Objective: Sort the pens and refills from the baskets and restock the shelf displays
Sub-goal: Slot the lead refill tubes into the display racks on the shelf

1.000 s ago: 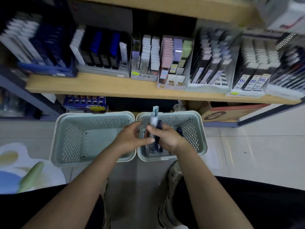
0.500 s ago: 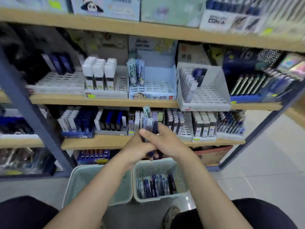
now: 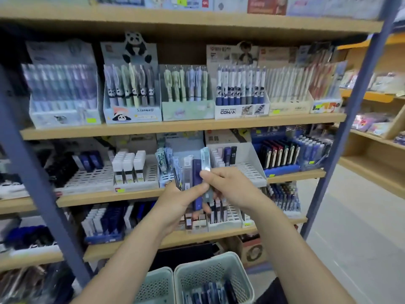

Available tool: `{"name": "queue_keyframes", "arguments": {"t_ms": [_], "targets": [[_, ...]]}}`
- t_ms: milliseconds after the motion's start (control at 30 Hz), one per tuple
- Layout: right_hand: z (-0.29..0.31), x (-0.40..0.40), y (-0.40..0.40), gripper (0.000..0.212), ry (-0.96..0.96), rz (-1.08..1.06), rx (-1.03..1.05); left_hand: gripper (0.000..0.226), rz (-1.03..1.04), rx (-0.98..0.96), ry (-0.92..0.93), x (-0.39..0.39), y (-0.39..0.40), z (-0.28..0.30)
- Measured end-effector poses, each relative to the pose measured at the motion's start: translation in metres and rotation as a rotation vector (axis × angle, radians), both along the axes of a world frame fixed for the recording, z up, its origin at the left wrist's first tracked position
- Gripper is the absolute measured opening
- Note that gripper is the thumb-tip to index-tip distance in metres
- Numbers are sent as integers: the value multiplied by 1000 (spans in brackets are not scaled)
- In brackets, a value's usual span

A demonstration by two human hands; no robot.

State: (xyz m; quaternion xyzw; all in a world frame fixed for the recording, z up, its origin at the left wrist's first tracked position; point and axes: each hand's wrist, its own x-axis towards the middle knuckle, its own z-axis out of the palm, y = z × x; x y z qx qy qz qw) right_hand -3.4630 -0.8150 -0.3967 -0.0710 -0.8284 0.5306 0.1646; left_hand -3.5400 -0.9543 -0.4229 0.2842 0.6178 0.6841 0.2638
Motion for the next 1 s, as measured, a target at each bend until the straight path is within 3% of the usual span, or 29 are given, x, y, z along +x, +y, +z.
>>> {"name": "queue_keyframes", "arguments": {"t_ms": [300,567,733,833,933,1000], "targets": [[0,11,24,24,123,-70,-262,63,63,25,-94,0,24,7],[-21,1,44,7,145,-122,-359,42,61,5,-92,-9,50,-9],[-31,-11,47,11,109,57,-579,44,124,22,-168,-32,48,-25],[-37,-31,38,14,68,68,-519,60,130,40,-181,-48,34,-38],[-42,-61,23,3,48,-9,-379,37,174,39,-202,-69,15,-54],[-45,-83,14,15,42,-81,-275,21,238,44,-246,-87,2,-67]]}}
